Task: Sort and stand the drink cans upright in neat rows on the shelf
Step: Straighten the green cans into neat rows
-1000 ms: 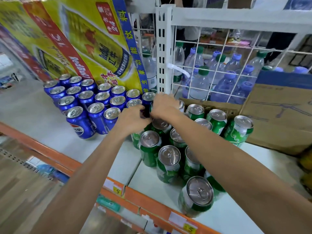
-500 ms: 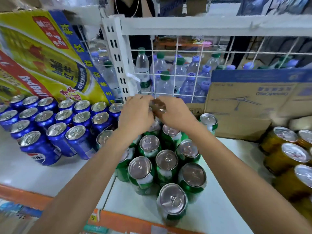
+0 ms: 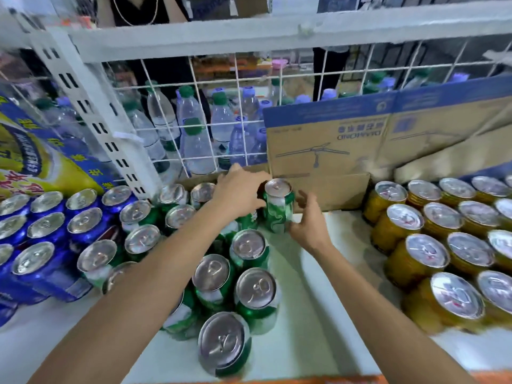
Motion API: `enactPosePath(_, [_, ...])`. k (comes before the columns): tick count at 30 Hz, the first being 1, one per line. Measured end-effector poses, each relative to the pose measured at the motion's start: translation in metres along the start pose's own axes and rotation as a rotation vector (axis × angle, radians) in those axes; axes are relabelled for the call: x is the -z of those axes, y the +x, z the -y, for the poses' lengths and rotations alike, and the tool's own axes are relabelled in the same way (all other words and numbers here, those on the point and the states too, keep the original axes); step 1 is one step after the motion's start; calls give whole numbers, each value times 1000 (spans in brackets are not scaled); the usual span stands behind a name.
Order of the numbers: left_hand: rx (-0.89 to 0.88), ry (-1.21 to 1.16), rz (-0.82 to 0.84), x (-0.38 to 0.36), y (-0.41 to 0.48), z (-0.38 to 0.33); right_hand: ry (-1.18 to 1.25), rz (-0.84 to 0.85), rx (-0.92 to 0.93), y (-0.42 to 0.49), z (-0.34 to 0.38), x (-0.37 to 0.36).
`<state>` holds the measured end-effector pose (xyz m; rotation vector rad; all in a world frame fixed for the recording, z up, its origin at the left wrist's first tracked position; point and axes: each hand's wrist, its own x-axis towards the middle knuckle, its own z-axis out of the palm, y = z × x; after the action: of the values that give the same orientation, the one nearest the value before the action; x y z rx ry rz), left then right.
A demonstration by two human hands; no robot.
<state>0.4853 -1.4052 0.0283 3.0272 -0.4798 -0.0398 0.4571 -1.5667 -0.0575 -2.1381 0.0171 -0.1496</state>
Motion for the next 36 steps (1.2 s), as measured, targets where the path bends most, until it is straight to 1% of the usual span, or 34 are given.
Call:
enactPosePath(2, [-11, -36, -12, -2, -1, 2, 25, 112, 1, 1, -5, -6])
enactPosePath(3, [-21, -89, -15, -5, -3, 4, 41, 133, 12, 0, -6, -8])
enactPosePath(5, [-21, -211, -47, -12, -6, 6, 117, 123, 40, -2, -5, -10])
enactPosePath(7, [-5, -263, -82, -17, -8, 6, 182, 103, 57, -1, -5, -10])
enactPosePath(9, [1, -282, -103, -19, -8, 6, 183, 107, 54, 0, -7, -11])
enactPosePath(12, [-6, -334, -136, -19, -9, 7, 167, 156, 6, 1, -11, -15])
enactPosePath(16, [-17, -337, -144, -20, -11, 8, 175, 175, -39, 0, -16, -19])
enactPosePath(20, [-26, -330, -146, -21, -12, 9, 171, 184, -25, 2, -20, -19])
enactPosePath(23, [-23, -330, -151, -20, -12, 8, 149, 168, -7, 1, -24, -22])
enactPosePath(32, [-19, -344, -127, -15, -12, 7, 103, 125, -39, 4, -26, -25])
enactPosePath(36, [-47, -392, -173, -18, -11, 10, 67, 79, -5, 3, -24, -23])
